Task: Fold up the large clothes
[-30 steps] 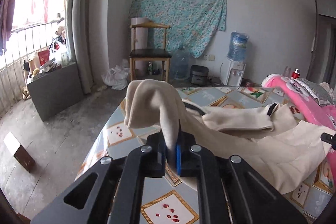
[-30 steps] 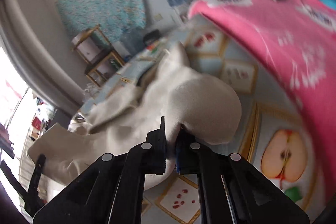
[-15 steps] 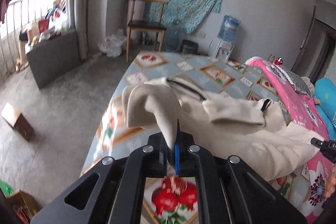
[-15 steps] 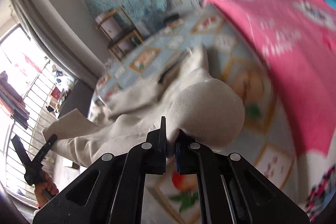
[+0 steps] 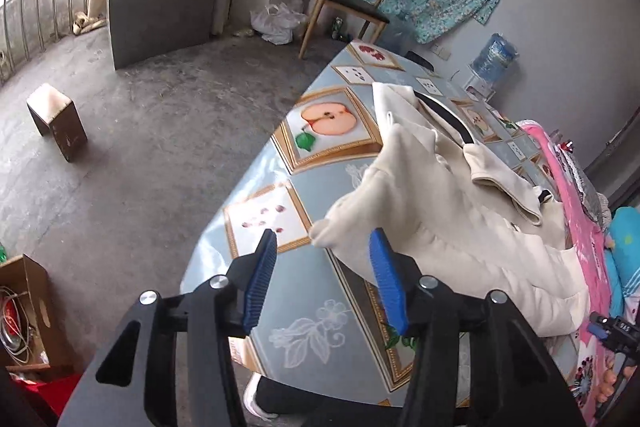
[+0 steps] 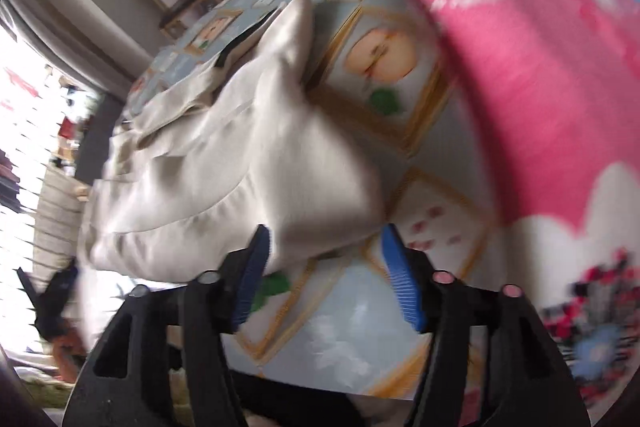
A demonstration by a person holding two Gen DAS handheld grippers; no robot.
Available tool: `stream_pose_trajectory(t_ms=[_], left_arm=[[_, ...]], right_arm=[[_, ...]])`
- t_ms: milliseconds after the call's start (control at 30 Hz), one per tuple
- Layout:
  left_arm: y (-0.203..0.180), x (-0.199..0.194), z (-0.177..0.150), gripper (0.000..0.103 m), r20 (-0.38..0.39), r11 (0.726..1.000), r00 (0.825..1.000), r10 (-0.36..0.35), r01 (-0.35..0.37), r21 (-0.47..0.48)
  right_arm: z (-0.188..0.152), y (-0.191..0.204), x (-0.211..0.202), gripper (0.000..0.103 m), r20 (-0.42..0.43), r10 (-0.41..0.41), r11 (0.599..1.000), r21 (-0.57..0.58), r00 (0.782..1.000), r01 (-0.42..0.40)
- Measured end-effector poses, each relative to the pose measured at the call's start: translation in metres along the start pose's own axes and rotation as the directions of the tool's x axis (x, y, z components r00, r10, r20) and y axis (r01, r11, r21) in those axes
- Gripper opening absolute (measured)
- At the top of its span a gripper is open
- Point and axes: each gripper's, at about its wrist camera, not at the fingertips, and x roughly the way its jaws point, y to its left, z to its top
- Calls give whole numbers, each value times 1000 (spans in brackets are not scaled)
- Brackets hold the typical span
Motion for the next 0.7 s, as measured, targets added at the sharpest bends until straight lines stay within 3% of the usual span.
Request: stream_pose_trajectory(t_ms=[67, 167, 233, 333, 533, 700], left_arm=[[-1, -3, 7, 47, 28, 999, 999, 21, -22, 42], [-14, 1, 21, 47, 58, 995, 998, 2, -7, 95], [-33, 12, 32, 47, 54, 987, 998, -34, 25, 159], [-61, 36, 43, 47, 40, 963, 998, -44, 32, 267], [-78, 99, 51, 47, -58, 954, 998, 21, -2, 300], [-70, 107, 53, 35, -49, 968, 999, -8, 20, 251]], right_arm=[[7, 9, -13, 62, 67, -36, 997, -65, 997, 40], [26, 30, -21, 62, 119, 43, 988, -155, 992, -25], [40, 57, -14, 62, 100, 159, 962, -242, 982, -131], [52, 104, 14, 60, -26, 314, 870, -393, 949, -298], [53, 189, 77, 59, -217, 246, 689, -646, 945, -328], [47, 214, 111, 52, -297, 126, 608, -731, 947, -310]])
